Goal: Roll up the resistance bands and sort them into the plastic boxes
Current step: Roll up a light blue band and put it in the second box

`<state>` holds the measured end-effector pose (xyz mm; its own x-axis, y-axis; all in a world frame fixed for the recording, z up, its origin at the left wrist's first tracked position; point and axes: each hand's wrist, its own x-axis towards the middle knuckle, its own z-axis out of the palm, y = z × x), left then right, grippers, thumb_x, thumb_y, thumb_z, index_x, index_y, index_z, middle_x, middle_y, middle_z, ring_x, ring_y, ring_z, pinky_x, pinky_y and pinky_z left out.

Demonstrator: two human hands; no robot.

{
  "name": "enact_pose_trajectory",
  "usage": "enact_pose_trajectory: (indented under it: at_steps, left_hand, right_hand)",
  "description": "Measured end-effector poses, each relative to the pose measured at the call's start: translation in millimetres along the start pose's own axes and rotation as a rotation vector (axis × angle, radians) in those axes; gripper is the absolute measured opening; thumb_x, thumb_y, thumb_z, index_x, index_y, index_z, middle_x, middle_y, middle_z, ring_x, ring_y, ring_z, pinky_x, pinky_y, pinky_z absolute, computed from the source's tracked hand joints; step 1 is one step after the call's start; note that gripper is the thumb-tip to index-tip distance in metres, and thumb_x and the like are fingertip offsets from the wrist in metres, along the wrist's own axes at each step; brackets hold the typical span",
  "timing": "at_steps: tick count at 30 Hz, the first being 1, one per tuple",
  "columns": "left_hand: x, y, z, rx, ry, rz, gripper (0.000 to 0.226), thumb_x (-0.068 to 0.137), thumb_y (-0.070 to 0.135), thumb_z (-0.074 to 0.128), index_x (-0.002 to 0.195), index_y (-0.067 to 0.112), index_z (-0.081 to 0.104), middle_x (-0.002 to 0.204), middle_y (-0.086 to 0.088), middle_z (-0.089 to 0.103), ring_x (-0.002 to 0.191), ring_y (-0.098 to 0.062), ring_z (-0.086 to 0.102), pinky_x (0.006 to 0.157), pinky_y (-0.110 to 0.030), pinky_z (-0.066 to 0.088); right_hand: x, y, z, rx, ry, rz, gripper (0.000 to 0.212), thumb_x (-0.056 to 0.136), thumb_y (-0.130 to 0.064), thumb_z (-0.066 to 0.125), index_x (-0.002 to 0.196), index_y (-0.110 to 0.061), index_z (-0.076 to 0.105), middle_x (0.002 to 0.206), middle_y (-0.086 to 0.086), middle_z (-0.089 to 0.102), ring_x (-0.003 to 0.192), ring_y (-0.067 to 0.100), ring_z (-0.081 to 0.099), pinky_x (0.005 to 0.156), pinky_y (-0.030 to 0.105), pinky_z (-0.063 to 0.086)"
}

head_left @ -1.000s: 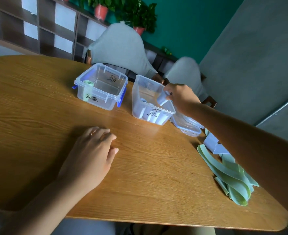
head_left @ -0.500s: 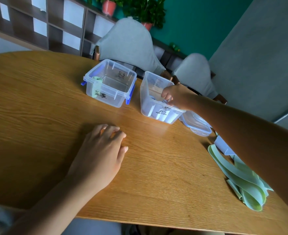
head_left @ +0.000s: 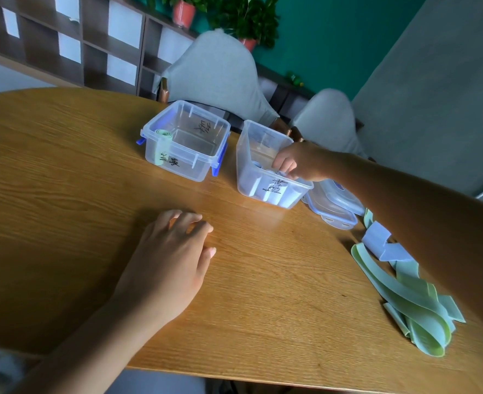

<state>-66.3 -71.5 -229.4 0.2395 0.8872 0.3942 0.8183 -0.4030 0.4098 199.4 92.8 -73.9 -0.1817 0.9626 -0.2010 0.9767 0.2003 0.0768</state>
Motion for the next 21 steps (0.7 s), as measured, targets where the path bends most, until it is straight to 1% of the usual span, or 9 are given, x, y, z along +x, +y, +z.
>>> enact_pose_trajectory:
  at_steps: [4, 7, 9, 12, 14, 17, 21]
  left_hand:
    - [0.2, -0.1, 0.2, 0.009, -0.003, -0.002, 0.033, 0.091, 0.038, 0.061, 0.119, 0.022, 0.068, 0.129, 0.002, 0.063, 0.125, -0.023, 0.051, 0.098, -0.042, 0.049]
    - [0.1, 0.0, 0.9, 0.013, -0.003, 0.002, 0.033, 0.091, 0.038, 0.061, 0.119, 0.023, 0.067, 0.129, 0.002, 0.062, 0.125, -0.023, 0.051, 0.098, -0.042, 0.049]
    - [0.1, -0.4, 1.0, 0.010, 0.000, 0.001, 0.033, 0.091, 0.037, 0.061, 0.119, 0.022, 0.068, 0.129, 0.002, 0.063, 0.125, -0.023, 0.051, 0.099, -0.043, 0.049]
    - [0.1, -0.4, 1.2, 0.006, 0.003, 0.002, 0.033, 0.091, 0.037, 0.061, 0.119, 0.023, 0.068, 0.129, 0.002, 0.062, 0.125, -0.023, 0.051, 0.099, -0.042, 0.049]
    - [0.4, 0.1, 1.1, 0.009, 0.004, 0.006, 0.033, 0.091, 0.038, 0.060, 0.119, 0.023, 0.068, 0.129, 0.002, 0.063, 0.125, -0.023, 0.051, 0.099, -0.042, 0.049]
    - [-0.3, 0.3, 1.5, 0.009, 0.009, 0.007, 0.032, 0.091, 0.037, 0.061, 0.118, 0.023, 0.068, 0.129, 0.002, 0.063, 0.125, -0.023, 0.051, 0.098, -0.043, 0.049]
    - [0.7, 0.4, 1.3, 0.013, 0.019, 0.008, 0.030, 0.090, 0.037, 0.062, 0.116, 0.022, 0.068, 0.128, 0.002, 0.063, 0.123, -0.024, 0.052, 0.097, -0.043, 0.049]
  right_hand:
    - [0.2, 1.3, 0.4, 0.023, 0.022, 0.043, 0.045, 0.093, 0.015, 0.051, 0.124, -0.014, 0.066, 0.123, 0.003, 0.070, 0.105, 0.013, 0.063, 0.091, 0.026, 0.047]
    - [0.0, -0.2, 2.5, 0.052, 0.046, 0.056, 0.043, 0.091, 0.015, 0.054, 0.122, -0.012, 0.068, 0.125, 0.006, 0.070, 0.108, 0.014, 0.064, 0.092, 0.025, 0.049]
    - [-1.4, -1.2, 3.7, 0.070, 0.072, 0.069, 0.044, 0.090, 0.016, 0.053, 0.121, -0.011, 0.069, 0.125, 0.007, 0.069, 0.109, 0.016, 0.065, 0.088, 0.022, 0.048]
    - [-4.2, -2.5, 5.0, 0.091, 0.093, 0.081, 0.048, 0.090, 0.019, 0.046, 0.121, -0.010, 0.068, 0.125, 0.007, 0.068, 0.111, 0.018, 0.066, 0.067, 0.011, 0.044]
    - [-4.6, -2.0, 6.1, 0.096, 0.092, 0.081, 0.049, 0.090, 0.020, 0.046, 0.122, -0.011, 0.068, 0.125, 0.007, 0.068, 0.109, 0.017, 0.066, 0.059, 0.010, 0.039]
    - [-2.5, -0.8, 7.9, 0.092, 0.100, 0.078, 0.047, 0.090, 0.019, 0.049, 0.119, -0.012, 0.068, 0.125, 0.007, 0.067, 0.105, 0.014, 0.064, 0.061, 0.011, 0.039]
    - [-0.3, -0.9, 9.8, 0.076, 0.119, 0.071, 0.047, 0.090, 0.018, 0.047, 0.116, -0.014, 0.069, 0.121, 0.007, 0.068, 0.102, 0.014, 0.064, 0.063, 0.012, 0.040]
